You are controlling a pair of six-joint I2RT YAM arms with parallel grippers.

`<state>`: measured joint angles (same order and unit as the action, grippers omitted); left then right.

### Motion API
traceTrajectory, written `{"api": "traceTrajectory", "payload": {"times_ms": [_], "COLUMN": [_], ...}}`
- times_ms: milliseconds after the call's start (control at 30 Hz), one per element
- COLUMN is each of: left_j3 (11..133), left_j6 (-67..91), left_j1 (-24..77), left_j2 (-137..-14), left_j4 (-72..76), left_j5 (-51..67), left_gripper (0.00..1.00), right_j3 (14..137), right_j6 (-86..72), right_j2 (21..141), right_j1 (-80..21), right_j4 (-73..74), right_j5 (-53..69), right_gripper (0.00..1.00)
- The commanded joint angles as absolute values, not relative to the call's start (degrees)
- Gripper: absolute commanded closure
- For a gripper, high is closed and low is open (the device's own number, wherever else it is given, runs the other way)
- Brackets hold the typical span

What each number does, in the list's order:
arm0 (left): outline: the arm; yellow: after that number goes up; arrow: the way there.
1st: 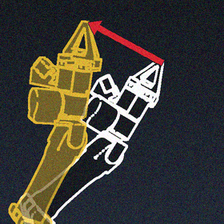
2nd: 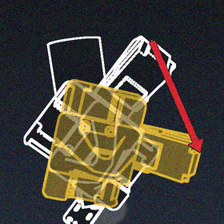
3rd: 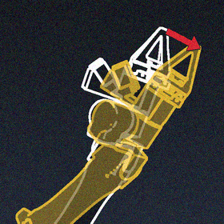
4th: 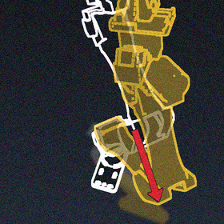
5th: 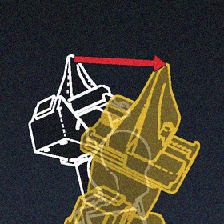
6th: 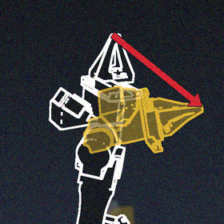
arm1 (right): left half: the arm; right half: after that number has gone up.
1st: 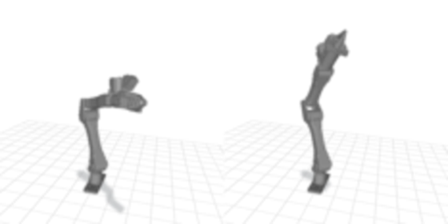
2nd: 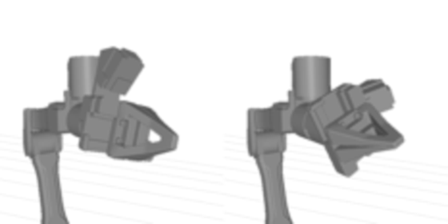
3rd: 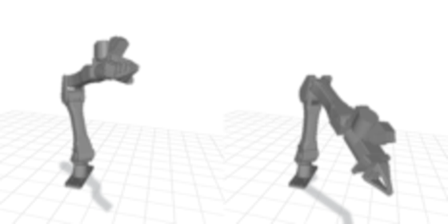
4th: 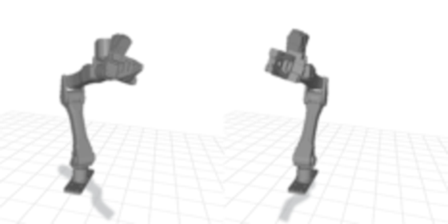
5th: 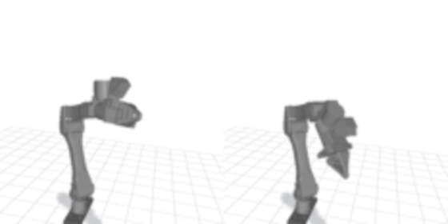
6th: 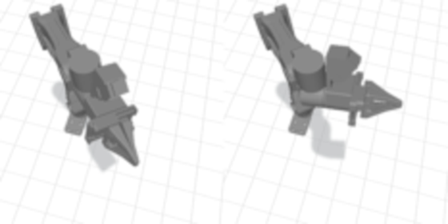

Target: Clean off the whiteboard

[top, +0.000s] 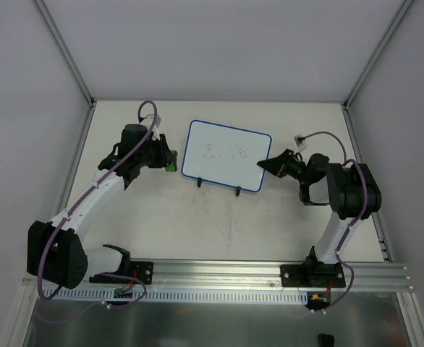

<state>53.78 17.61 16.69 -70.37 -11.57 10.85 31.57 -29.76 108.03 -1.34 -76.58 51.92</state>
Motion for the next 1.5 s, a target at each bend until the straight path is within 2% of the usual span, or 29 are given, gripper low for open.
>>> {"api": "traceTrajectory", "payload": {"times_ms": [0, 233, 400, 567, 733, 1067, 1467], "left_j3": [54.4, 57.57, 54.15, 53.7, 56.25, 55.46, 58.71], "left_j6": [17.67, 17.48, 18.19, 17.67, 17.84, 18.2, 19.07], "left_j1": [19.85, 25.22, 28.82, 33.04, 34.54, 35.16, 35.16], "left_j2": [-73.2, -80.15, -81.73, -84.98, -90.95, -94.04, -99.58], "left_j4": [-6.68, -2.56, 9.89, 16.08, 18.28, 23.81, 23.82], "left_j5": [4.59, -6.59, -11.76, -18.71, -19.77, -20.04, -21.45], "left_gripper": [1.0, 1.0, 1.0, 1.0, 1.0, 1.0, 1.0], "right_j3": [31.11, 30.32, 29.97, 29.8, 29.09, 29.09, 28.74], "right_j6": [-25.93, -24.79, -24.0, -22.94, -21.01, -18.11, -17.49], "right_j2": [108.11, 107.75, 107.58, 107.4, 106.96, 106.79, 106.44], "right_j1": [-2.55, -2.99, -3.16, -3.69, -4.22, -5.36, -5.54], "right_j4": [-87.8, -87.8, -87.8, -87.8, -87.8, -87.8, -87.8], "right_j5": [49.22, 48.52, 48.08, 47.64, 46.5, 45.79, 45.79], "right_gripper": [1.0, 1.0, 1.0, 1.0, 1.0, 1.0, 1.0]}}
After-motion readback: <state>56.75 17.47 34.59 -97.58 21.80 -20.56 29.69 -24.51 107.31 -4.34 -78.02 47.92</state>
